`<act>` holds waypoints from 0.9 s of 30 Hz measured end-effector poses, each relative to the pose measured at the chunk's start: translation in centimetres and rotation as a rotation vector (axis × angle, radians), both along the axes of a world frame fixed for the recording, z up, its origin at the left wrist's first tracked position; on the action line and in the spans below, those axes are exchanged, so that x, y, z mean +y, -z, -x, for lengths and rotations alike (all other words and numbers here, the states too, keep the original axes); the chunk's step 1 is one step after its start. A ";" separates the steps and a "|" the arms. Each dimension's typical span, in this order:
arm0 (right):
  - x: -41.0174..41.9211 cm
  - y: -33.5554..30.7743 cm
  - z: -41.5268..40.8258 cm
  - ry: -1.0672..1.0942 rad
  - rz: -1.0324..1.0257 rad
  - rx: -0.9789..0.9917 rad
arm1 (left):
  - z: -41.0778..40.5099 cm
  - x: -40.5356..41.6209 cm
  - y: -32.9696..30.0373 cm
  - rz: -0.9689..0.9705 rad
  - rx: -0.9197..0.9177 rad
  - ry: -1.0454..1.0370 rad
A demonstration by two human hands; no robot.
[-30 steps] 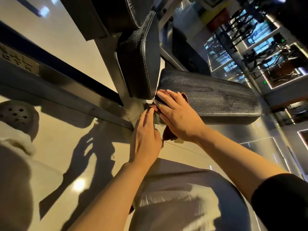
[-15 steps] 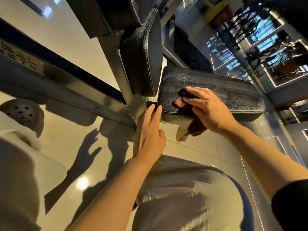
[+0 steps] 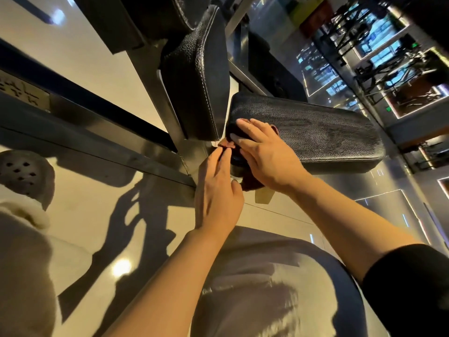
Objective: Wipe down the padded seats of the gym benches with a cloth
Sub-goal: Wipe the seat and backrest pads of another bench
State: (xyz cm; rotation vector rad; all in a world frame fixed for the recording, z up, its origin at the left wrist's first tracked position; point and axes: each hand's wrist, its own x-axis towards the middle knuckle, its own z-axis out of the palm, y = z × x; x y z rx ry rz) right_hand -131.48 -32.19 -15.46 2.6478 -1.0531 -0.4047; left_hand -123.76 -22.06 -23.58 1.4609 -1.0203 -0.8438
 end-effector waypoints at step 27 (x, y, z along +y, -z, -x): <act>-4.5 1.2 -3.0 0.115 0.095 0.043 | 0.8 -2.0 -0.1 -0.006 -0.106 -0.044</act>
